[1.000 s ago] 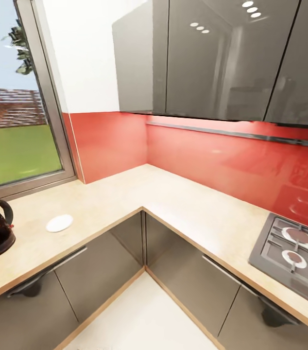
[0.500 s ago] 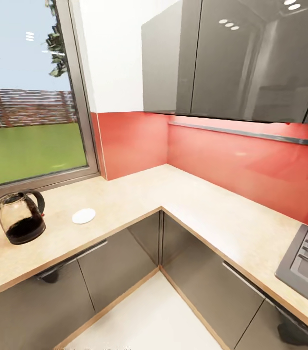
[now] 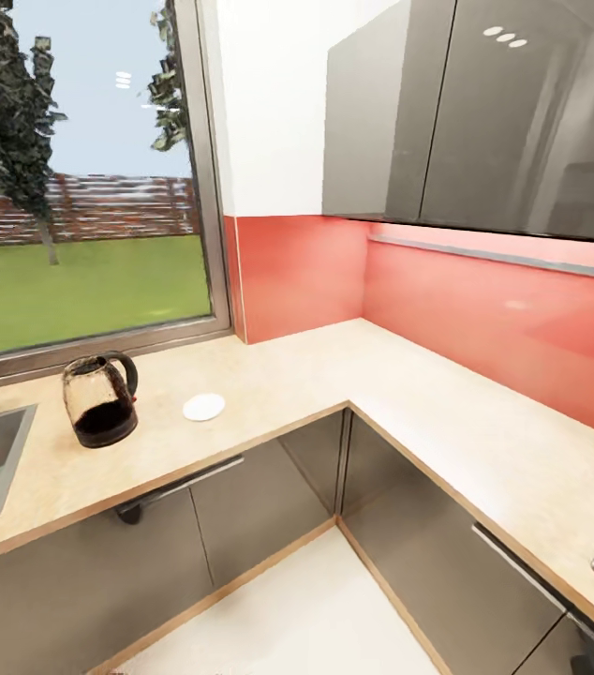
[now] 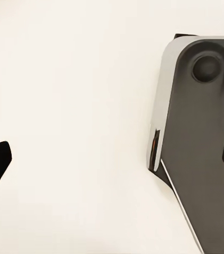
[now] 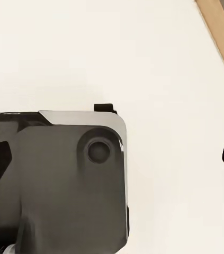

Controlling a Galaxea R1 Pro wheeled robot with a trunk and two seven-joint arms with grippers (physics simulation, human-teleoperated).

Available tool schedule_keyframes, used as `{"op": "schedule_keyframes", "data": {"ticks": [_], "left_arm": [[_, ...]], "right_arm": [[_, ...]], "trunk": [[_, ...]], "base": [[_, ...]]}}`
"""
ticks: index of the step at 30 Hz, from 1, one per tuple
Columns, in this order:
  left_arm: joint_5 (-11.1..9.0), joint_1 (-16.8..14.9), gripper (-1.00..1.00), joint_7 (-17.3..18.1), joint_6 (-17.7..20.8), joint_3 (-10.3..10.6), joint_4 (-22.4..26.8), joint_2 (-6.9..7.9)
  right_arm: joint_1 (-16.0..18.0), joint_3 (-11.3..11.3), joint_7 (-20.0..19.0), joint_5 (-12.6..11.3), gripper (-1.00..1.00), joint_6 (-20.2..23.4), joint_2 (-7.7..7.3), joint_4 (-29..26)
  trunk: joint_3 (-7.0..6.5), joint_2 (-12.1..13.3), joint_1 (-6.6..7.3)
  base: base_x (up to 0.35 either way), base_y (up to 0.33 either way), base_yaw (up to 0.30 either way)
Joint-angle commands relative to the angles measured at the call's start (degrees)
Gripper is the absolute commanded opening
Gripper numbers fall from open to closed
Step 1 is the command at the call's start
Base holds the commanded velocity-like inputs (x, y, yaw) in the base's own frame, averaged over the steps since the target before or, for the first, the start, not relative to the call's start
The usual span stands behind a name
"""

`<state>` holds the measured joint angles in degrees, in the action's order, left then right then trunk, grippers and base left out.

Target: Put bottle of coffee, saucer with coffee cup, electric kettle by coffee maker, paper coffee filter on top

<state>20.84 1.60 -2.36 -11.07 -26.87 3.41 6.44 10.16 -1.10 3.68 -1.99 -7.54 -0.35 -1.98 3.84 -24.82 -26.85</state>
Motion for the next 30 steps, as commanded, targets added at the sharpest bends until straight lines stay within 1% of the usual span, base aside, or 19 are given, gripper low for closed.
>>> {"op": "schedule_keyframes", "data": {"ticks": [1, 10, 15, 22, 30], "left_arm": [[0.61, -0.01, 1.0, -0.18, -0.18, -0.32, 0.01, 0.0], [0.61, 0.0, 1.0, -0.18, -0.18, -0.29, 0.01, 0.01], [0.61, 0.03, 1.0, -0.18, -0.18, -0.29, 0.01, -0.03], [0.61, 0.04, 1.0, -0.18, -0.2, -0.37, 0.01, -0.03], [0.61, 0.02, 1.0, -0.18, -0.26, -0.32, 0.05, -0.03]], "right_arm": [[0.04, -0.13, 0.1, -0.21, 1.0, -0.2, 0.0, 0.05], [0.04, -0.13, 0.1, -0.21, 1.0, -0.2, 0.0, 0.05], [0.04, -0.13, 0.1, -0.21, 1.0, -0.2, 0.0, 0.05], [0.04, -0.13, 0.1, -0.21, 1.0, -0.2, 0.0, 0.05], [0.04, -0.13, 0.1, -0.21, 1.0, -0.2, 0.0, 0.05]], "trunk": [[0.1, -0.11, -0.03], [0.1, -0.11, -0.03], [0.1, -0.11, -0.03], [0.1, -0.11, -0.03], [0.1, -0.11, -0.03]], "base": [[0.0, 0.0, 0.278], [0.027, -0.015, 0.278], [0.192, -0.188, 0.278], [0.03, -0.24, 0.278], [0.001, -0.026, 0.278]]}}
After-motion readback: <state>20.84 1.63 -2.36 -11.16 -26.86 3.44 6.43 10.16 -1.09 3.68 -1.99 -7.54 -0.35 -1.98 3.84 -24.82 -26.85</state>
